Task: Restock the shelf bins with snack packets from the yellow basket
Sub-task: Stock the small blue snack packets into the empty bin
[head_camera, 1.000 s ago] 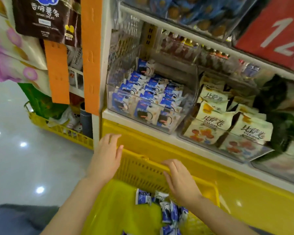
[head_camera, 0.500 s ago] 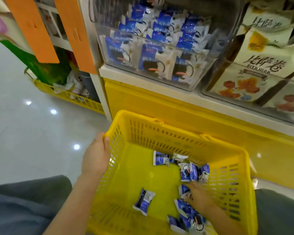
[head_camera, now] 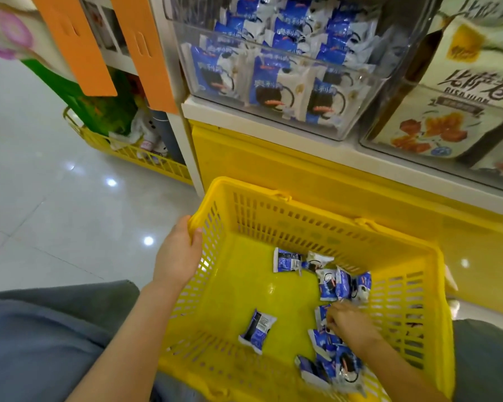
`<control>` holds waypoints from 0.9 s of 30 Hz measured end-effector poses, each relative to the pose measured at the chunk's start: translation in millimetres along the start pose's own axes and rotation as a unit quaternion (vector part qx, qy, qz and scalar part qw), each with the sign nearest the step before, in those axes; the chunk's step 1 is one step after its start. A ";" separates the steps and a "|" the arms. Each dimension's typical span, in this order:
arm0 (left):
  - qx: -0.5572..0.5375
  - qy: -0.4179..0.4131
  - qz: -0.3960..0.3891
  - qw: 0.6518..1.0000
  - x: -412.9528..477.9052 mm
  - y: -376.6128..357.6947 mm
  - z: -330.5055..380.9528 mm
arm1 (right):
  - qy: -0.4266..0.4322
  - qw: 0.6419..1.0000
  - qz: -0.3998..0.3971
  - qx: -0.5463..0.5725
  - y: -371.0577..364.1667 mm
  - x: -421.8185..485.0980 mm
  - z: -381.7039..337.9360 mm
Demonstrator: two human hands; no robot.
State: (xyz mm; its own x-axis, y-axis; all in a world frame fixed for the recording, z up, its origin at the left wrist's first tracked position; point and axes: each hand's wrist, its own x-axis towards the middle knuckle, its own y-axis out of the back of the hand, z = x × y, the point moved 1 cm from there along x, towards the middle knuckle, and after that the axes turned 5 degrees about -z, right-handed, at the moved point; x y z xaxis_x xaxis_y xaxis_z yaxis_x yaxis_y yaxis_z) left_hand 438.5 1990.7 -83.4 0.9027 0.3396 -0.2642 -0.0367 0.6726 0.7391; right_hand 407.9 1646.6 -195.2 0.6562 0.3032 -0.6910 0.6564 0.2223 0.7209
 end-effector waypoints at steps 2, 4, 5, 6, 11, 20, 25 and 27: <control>-0.015 -0.009 -0.006 1.000 -6.3 0.5 -1.9 | 0.007 0.999 -0.030 0.014 -3.6 -2.3 -0.5; -0.008 -0.014 -0.002 1.000 -16.2 0.0 -2.4 | 0.011 0.999 -0.051 -0.003 -7.4 -6.1 0.8; 0.005 -0.013 0.004 1.000 -22.4 -0.9 -2.0 | 0.008 0.999 -0.047 -0.011 -7.0 -8.4 1.2; 0.022 -0.012 0.014 1.000 -29.5 -2.3 -1.2 | 0.000 0.999 -0.039 -0.004 -6.3 -10.2 1.9; 0.096 -0.033 0.064 0.993 -64.4 -23.4 -0.1 | -0.016 0.994 0.045 0.094 9.6 -20.6 -5.1; -0.110 -0.082 -0.298 0.945 -95.3 -76.0 27.0 | 0.111 0.896 0.120 0.414 75.0 -51.6 -69.7; -0.185 -0.097 -0.387 0.898 -106.4 -81.7 33.7 | 0.145 0.821 0.155 0.531 95.8 -68.9 -83.5; -0.208 -0.088 -0.382 0.896 -106.4 -80.5 34.7 | 0.132 0.774 0.161 0.598 99.7 -71.5 -79.0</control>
State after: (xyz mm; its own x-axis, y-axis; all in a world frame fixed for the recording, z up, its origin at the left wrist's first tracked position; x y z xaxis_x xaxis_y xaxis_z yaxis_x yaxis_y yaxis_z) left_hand 360.3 1877.6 -93.3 0.7852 -0.4080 -0.4659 0.4965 0.8643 0.0799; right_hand 397.1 1720.3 -69.7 0.8621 0.3780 -0.3376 0.4530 -0.8733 0.1791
